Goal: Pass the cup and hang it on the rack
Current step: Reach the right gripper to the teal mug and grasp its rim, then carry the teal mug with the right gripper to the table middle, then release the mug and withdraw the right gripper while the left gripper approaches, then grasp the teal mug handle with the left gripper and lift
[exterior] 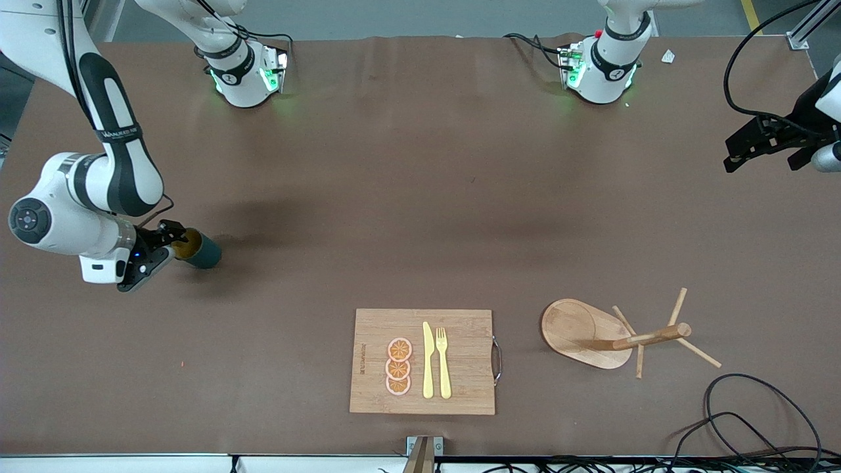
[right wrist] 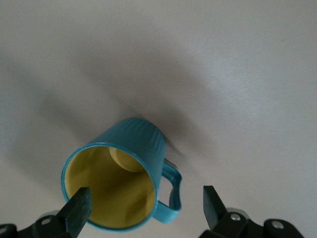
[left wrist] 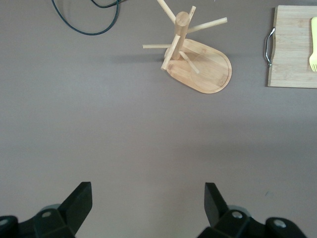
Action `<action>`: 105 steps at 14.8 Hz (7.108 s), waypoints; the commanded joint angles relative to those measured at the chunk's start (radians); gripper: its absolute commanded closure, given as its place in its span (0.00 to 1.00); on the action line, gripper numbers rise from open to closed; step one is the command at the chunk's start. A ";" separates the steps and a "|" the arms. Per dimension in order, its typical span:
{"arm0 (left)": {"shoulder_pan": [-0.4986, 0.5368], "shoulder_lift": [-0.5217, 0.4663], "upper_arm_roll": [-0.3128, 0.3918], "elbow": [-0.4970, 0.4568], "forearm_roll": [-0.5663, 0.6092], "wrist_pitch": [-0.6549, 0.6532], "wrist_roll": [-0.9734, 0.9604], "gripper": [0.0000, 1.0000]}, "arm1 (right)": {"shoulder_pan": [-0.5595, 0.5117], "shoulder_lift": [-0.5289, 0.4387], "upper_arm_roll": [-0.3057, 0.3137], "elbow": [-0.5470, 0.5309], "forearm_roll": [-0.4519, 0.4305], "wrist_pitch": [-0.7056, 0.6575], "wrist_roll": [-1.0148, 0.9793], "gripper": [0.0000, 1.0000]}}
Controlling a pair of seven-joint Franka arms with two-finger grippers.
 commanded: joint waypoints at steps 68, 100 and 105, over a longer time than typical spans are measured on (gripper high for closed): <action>-0.388 0.236 -0.016 0.036 0.016 0.163 -0.603 0.00 | 0.163 -0.161 0.008 0.362 -0.057 -0.573 0.837 0.00; -1.153 0.971 0.151 0.315 0.487 0.433 -2.079 0.10 | 0.031 -0.368 0.018 0.421 -0.013 -0.714 0.769 0.00; -1.152 0.973 0.153 0.314 0.488 0.433 -2.078 0.27 | 0.031 -0.443 0.018 0.372 -0.016 -0.716 0.768 0.00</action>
